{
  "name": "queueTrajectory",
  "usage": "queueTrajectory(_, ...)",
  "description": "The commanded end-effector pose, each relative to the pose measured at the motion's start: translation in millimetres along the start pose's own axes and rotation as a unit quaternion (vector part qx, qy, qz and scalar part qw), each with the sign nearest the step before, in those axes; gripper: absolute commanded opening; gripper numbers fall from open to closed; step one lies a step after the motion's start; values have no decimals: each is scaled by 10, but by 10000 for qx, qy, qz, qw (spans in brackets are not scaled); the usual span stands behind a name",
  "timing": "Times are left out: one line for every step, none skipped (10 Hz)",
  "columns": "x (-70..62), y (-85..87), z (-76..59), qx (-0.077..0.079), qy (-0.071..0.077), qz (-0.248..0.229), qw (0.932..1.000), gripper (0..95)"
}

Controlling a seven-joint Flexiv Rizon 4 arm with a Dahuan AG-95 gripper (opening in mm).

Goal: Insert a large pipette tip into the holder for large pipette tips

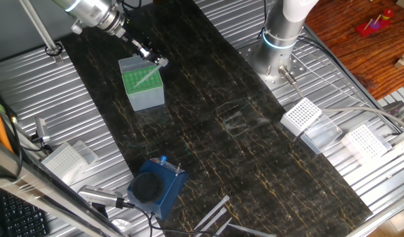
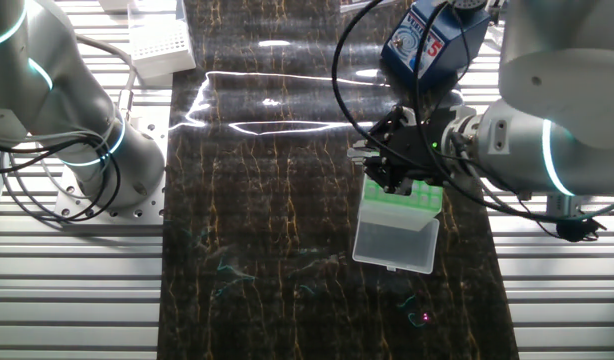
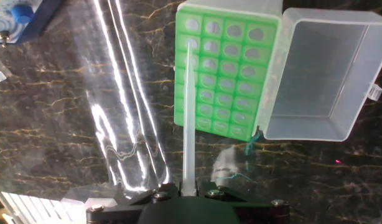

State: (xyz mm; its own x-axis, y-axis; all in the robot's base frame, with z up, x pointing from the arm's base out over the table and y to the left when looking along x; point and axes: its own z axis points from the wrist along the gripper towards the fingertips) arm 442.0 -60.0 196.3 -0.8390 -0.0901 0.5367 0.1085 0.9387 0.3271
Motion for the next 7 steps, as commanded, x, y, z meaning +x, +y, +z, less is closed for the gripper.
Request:
queueTrajectory(-1, -12, 11, -12, -26, 10, 10000, 0)
queueTrajectory(-8, -17, 9, -14, -27, 10, 10000, 0)
queueTrajectory(-28, -32, 3, -44, -21, -9, 10000, 0)
queueTrajectory(-39, -40, 1, -79, -13, -38, 10000, 0)
queueTrajectory(-54, -50, -1, -85, -4, -106, 9999, 0)
queueTrajectory(-73, -62, -3, -133, 71, -213, 9997, 0)
queueTrajectory(-86, -69, -5, -185, 125, -306, 9993, 0)
